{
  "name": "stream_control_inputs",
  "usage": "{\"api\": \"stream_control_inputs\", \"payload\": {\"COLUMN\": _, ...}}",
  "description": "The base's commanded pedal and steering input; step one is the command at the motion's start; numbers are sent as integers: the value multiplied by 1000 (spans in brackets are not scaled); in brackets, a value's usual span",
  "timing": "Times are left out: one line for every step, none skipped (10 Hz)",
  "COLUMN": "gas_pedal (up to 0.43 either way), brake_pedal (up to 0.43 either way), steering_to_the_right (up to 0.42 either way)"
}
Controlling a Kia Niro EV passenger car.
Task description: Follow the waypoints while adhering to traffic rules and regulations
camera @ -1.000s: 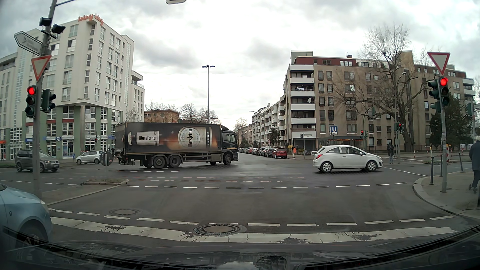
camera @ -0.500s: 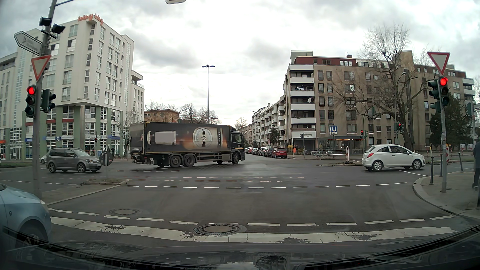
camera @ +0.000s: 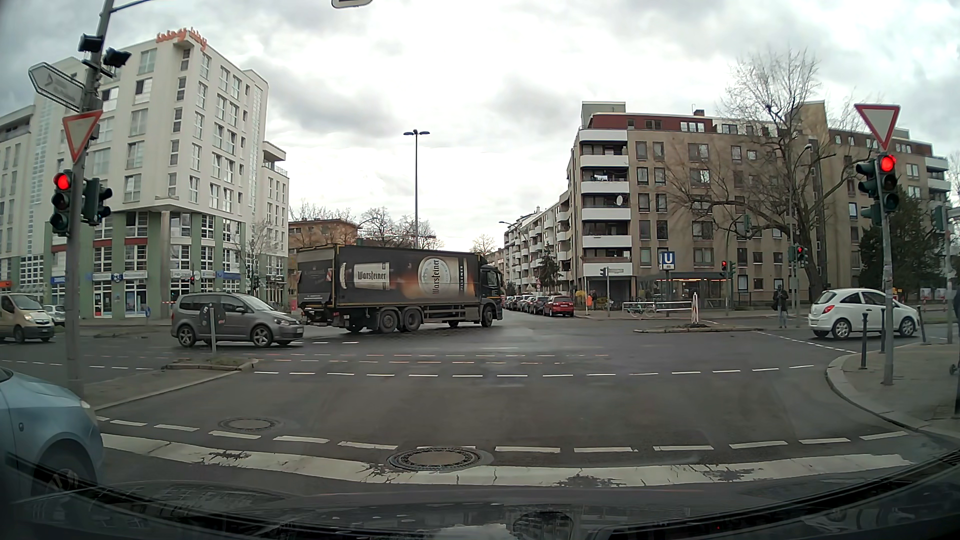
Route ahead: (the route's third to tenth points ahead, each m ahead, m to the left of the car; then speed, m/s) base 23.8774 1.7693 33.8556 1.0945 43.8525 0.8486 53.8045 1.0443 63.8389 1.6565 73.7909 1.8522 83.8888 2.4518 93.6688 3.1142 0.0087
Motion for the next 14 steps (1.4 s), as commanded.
{"api": "stream_control_inputs", "payload": {"gas_pedal": 0, "brake_pedal": 433, "steering_to_the_right": -6}}
{"api": "stream_control_inputs", "payload": {"gas_pedal": 0, "brake_pedal": 439, "steering_to_the_right": -6}}
{"api": "stream_control_inputs", "payload": {"gas_pedal": 0, "brake_pedal": 439, "steering_to_the_right": -6}}
{"api": "stream_control_inputs", "payload": {"gas_pedal": 0, "brake_pedal": 439, "steering_to_the_right": -6}}
{"api": "stream_control_inputs", "payload": {"gas_pedal": 0, "brake_pedal": 433, "steering_to_the_right": -6}}
{"api": "stream_control_inputs", "payload": {"gas_pedal": 0, "brake_pedal": 433, "steering_to_the_right": -6}}
{"api": "stream_control_inputs", "payload": {"gas_pedal": 0, "brake_pedal": 439, "steering_to_the_right": -6}}
{"api": "stream_control_inputs", "payload": {"gas_pedal": 0, "brake_pedal": 439, "steering_to_the_right": -7}}
{"api": "stream_control_inputs", "payload": {"gas_pedal": 0, "brake_pedal": 445, "steering_to_the_right": -14}}
{"api": "stream_control_inputs", "payload": {"gas_pedal": 0, "brake_pedal": 445, "steering_to_the_right": -24}}
{"api": "stream_control_inputs", "payload": {"gas_pedal": 0, "brake_pedal": 439, "steering_to_the_right": -25}}
{"api": "stream_control_inputs", "payload": {"gas_pedal": 0, "brake_pedal": 445, "steering_to_the_right": -23}}
{"api": "stream_control_inputs", "payload": {"gas_pedal": 0, "brake_pedal": 445, "steering_to_the_right": -18}}
{"api": "stream_control_inputs", "payload": {"gas_pedal": 0, "brake_pedal": 439, "steering_to_the_right": -16}}
